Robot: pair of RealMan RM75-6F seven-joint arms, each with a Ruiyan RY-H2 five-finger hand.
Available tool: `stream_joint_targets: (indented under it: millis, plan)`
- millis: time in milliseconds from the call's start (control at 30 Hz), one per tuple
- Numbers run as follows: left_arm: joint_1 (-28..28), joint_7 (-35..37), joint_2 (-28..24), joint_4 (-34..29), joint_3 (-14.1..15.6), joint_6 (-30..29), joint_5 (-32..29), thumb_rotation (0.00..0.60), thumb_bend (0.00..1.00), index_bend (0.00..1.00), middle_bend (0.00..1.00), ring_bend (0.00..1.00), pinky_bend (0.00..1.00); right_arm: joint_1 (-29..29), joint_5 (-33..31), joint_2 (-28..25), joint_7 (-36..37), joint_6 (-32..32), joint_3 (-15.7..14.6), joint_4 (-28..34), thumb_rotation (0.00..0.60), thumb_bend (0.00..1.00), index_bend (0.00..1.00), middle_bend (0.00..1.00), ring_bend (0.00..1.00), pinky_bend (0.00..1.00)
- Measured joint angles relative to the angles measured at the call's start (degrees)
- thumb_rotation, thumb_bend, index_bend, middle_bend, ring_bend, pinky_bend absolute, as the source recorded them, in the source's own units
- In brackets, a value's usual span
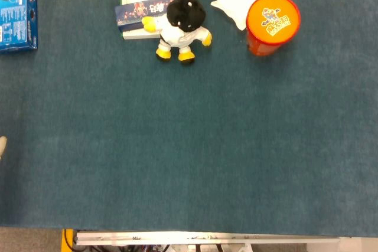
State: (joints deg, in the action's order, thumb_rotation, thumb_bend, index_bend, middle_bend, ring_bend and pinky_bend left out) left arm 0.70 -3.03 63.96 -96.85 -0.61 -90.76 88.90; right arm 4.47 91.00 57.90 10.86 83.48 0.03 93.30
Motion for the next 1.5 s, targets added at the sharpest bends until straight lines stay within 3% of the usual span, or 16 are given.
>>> stream_joint_targets:
  millis: [500, 1000, 1267, 1500]
  plan:
    - [0.2, 0.5, 0.1, 0.3, 0.2, -0.2, 0.1, 0.600, 0.25, 0.06, 0.06, 0.04, 0.02, 2.5, 1.2, -0.7, -0.6, -2.7, 0.3, 1.2, 0.600, 0.00, 0.00, 0.03, 0.00, 0.00]
    - [0.6, 1.0, 0.0, 0.3, 0.6, -0.7, 0.8, 0.600, 0.25, 0.06, 0.06, 0.04, 0.02, 15.6, 0.2, -0.9, -3.5, -18.9, 4.2, 9.7, 0.600, 0.00, 0.00, 0.00, 0.00, 0.00]
    - [1.1, 1.7, -0.4, 0.4, 0.8, -1.5, 1.2, 0.600, 0.25, 0.06, 0.06, 0.04, 0.02, 24.4, -9.3, 2.5, -8.4, -29.6, 8.5, 13.0, 0.600, 0.00, 0.00, 0.00, 0.00, 0.00]
    - [1.8, 2.6, -0.9, 0.5, 1.1, -2.4, 1.6, 0.600, 0.25, 0.06, 0.06, 0.04, 0.02, 33.3, -21.2, 10.3, -16.2, -35.8, 12.7, 11.3, 0.600, 0.00, 0.00, 0.00, 0.00, 0.00]
